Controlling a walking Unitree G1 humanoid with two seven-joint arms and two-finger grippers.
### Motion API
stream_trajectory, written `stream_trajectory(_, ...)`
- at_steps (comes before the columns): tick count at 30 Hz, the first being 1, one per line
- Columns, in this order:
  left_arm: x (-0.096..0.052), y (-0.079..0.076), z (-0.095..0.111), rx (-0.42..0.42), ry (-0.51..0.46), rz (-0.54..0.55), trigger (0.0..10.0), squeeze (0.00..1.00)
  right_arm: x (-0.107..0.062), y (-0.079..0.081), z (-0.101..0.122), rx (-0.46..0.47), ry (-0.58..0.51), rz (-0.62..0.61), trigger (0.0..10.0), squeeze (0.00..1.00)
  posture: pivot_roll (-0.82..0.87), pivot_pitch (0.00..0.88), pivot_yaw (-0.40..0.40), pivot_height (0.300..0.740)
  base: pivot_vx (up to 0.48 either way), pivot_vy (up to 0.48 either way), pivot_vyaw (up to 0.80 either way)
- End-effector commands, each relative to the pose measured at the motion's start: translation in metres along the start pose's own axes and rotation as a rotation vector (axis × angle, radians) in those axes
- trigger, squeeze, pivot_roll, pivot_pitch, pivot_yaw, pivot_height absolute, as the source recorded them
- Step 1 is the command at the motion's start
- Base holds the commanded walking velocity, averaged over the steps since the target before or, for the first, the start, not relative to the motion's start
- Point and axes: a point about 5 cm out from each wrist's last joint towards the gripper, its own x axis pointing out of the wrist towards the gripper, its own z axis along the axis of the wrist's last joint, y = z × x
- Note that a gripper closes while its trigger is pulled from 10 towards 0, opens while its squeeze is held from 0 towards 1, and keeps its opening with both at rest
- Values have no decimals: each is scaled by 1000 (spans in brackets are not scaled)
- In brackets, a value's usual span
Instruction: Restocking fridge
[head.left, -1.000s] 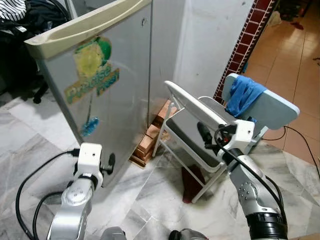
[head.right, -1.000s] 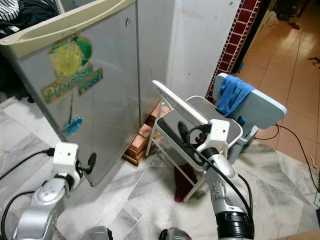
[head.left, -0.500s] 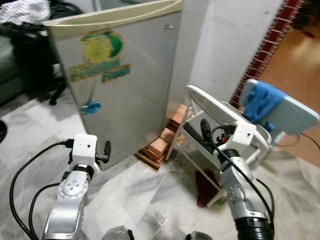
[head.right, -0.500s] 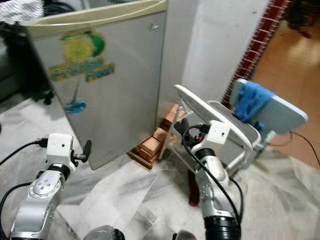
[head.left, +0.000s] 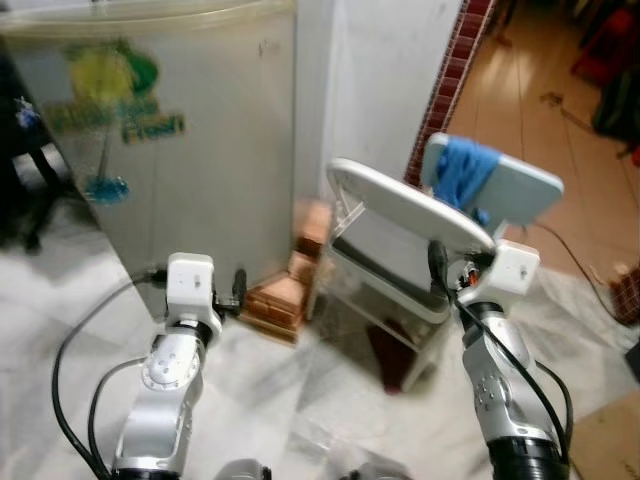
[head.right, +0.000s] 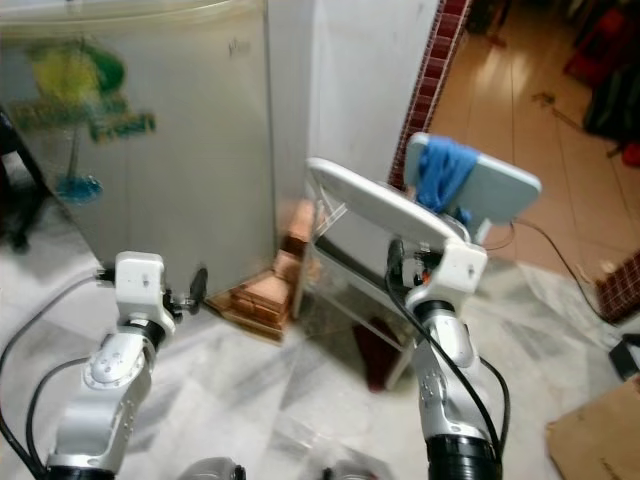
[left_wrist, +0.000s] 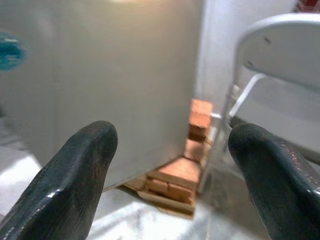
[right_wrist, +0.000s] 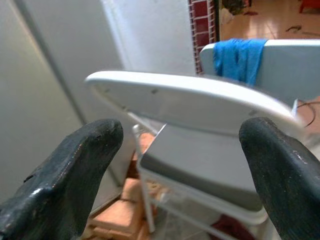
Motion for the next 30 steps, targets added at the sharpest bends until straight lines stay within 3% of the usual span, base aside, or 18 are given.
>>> stream_trajectory(1,1,7,1,3,-6,29,10000,0,2,5,3,-5,-8,24,10000,0,33,0,-43,740,0,480,0)
stream_trajectory(10,3,2,1,-21,-20,1,10000,0,1,-1,4,-34,-10,10,10000,0,17,0,-39,740,0,480,-111)
stream_trajectory(30,2,2,2,-36,-24,-13,10000,0,-6,-5,0,-41,6,-4,10000,0,6,0,-35,740,0,480,-792)
